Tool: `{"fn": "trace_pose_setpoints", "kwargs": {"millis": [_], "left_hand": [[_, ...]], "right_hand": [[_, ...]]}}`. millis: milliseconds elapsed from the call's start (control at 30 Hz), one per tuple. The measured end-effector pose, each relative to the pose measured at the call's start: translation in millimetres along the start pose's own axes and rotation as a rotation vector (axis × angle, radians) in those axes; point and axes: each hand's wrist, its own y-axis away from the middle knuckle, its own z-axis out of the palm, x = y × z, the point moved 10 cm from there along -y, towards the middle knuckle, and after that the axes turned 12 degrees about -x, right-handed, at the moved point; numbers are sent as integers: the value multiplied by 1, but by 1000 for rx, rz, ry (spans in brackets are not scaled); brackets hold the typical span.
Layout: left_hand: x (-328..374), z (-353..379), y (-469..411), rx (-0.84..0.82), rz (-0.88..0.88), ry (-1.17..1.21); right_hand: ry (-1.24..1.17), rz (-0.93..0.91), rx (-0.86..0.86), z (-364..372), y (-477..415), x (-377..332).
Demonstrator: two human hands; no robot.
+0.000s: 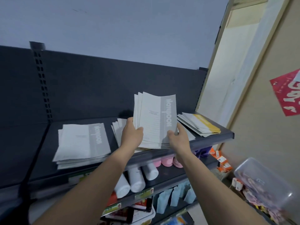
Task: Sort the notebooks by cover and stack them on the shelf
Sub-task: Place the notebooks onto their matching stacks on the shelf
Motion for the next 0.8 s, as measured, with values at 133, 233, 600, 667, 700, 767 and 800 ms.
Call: {"fn": "trace_pose_setpoints", "kwargs": {"millis": [133,233,600,667,700,767,800], "left_hand": [[7,36,-18,3,-2,-56],[8,59,-38,-16,-4,-125],[-13,113,-119,-99,-119,-499],[-17,119,-129,-136,-147,-566],[-18,121,-131,-150,-163,-610],[-21,127,-134,-174,-193,-705],[-22,131,-134,-181,-206,-747]], "right_hand": [[19,27,-8,-34,-23,16],[25,24,-25,-54,-43,22],[350,160,-119,-78,-137,57],[430,195,-153,-78,-148,63],[470,203,-172,-78,-153,66],[551,222,-200,-79,-160,72],[587,234,-206,-80,-162,75]]}}
